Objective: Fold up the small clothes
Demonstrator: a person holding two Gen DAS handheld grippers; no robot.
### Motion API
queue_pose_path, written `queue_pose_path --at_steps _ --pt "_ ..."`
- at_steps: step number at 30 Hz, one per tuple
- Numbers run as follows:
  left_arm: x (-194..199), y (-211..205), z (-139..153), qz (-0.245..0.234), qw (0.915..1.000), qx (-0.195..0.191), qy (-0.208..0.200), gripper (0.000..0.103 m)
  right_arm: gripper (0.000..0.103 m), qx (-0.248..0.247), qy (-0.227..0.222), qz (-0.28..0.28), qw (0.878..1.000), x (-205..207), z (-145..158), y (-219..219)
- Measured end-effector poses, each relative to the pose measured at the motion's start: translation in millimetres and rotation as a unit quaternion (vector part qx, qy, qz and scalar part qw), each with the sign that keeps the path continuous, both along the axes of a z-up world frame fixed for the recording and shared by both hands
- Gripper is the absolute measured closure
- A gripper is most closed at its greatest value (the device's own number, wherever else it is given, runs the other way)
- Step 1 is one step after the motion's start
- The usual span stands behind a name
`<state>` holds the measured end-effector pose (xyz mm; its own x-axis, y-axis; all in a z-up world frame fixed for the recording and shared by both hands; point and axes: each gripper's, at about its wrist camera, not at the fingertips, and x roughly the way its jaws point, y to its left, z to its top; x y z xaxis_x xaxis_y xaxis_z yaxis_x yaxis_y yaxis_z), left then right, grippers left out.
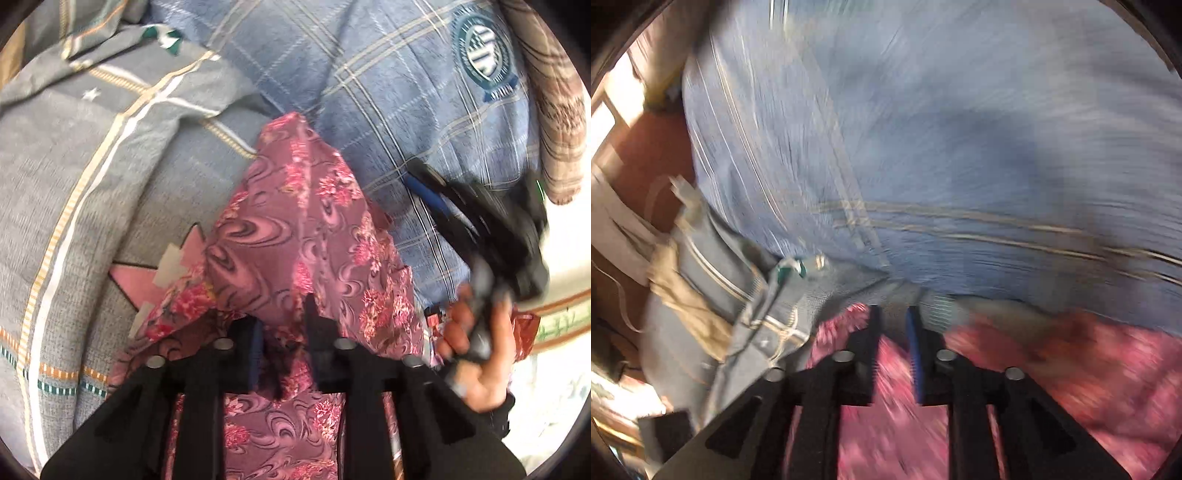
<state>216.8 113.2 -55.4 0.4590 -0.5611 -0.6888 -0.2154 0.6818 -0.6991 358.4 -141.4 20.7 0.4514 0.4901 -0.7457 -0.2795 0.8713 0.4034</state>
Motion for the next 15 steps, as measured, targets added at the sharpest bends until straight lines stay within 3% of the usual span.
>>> queue_pose_path --at_steps 2,5,8,11,15 --pt "2.9 -3.0 0.9 0.002 1.0000 -0.005 -0.001 0.063 0.071 0.006 -0.016 -0.047 0.999 -27.8 15.2 -57.5" --pt "6.9 -2.6 -0.1 0.006 1.0000 -0.001 0.003 0.063 0.068 0.000 -0.020 -0.151 0.988 -73.5 18.9 -160.9" --pt "13.9 3.1 -12.9 0.012 0.9999 0.002 0.012 0.063 0.068 -0.008 0.018 -0.241 0.970 -112.5 -3.9 -241.1" --pt "20.5 -0.4 -17.4 0.013 0.9997 0.011 0.018 0.063 0.068 0.025 0.053 -0.270 0.961 -126.3 -28.7 -270.2" --pt "19.0 -1.6 -15.8 0.010 0.9996 0.020 0.015 0.063 0.066 0.052 0.040 -0.310 0.949 -137.5 -48.0 -276.4"
